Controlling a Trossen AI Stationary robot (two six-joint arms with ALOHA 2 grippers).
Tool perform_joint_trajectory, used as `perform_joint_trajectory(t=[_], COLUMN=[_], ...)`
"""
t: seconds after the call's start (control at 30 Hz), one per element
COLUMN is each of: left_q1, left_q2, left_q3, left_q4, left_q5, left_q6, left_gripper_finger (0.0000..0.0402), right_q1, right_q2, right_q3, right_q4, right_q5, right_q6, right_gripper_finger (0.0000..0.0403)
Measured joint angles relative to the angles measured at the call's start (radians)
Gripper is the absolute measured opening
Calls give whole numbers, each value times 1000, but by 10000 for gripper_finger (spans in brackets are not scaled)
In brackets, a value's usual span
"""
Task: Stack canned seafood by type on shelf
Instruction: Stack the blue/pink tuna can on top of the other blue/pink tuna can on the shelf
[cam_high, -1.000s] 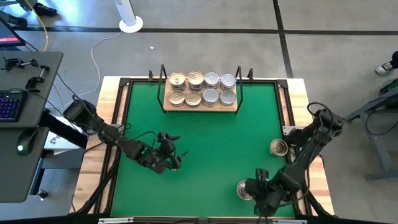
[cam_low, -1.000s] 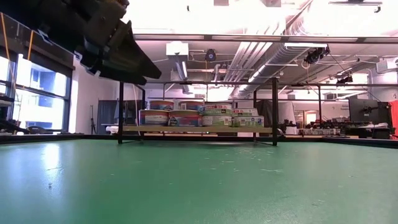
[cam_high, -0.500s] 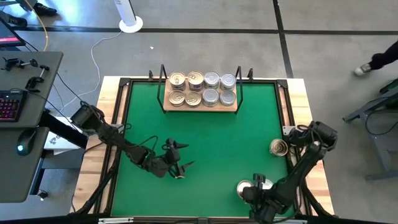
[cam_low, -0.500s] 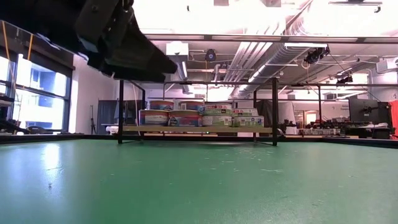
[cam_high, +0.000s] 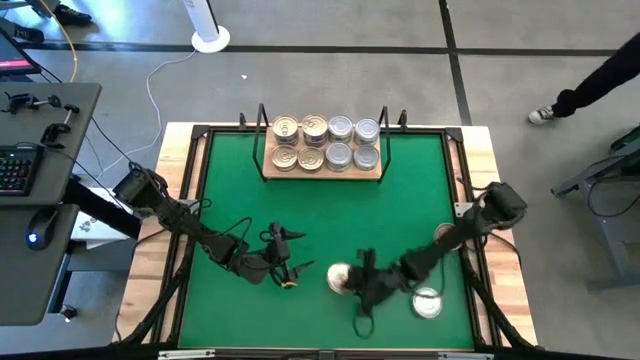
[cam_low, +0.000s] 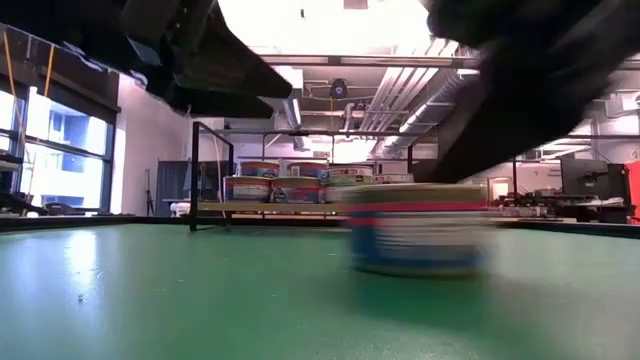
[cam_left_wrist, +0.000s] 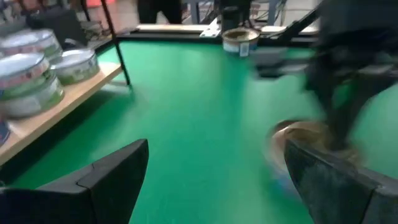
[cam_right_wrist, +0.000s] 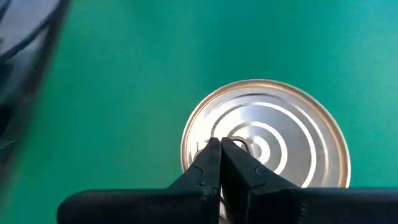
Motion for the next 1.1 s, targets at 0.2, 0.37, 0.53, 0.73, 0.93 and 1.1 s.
perform_joint_trajectory(t=[0.2, 0.37, 0.53, 0.73, 0.93, 1.1], left_q1=[-48, -112, -132, -98, -21, 89], left_q2=[-53, -118, -150, -140, -138, -120], left_q3=[1, 1, 1, -77, -212, -255], left_q4=[16, -69, -263, -340, -155, -47], left_q5=[6, -25, -18, -8, 48, 141], left_q6=[93, 107, -86, -236, -140, -50], left_gripper_finger=[360, 360, 360, 360, 360, 360], right_q1=[-112, -107, -95, -176, -297, -370], right_q2=[-11, -67, -163, -183, -160, -129], right_q3=[-15, -23, -87, -231, -322, -309], right_q4=[335, 294, 170, 261, 432, 469], right_q5=[65, 133, 152, 64, -25, -111], right_q6=[-348, -420, -291, -241, -288, -344], right_gripper_finger=[0, 0, 10, 106, 245, 328])
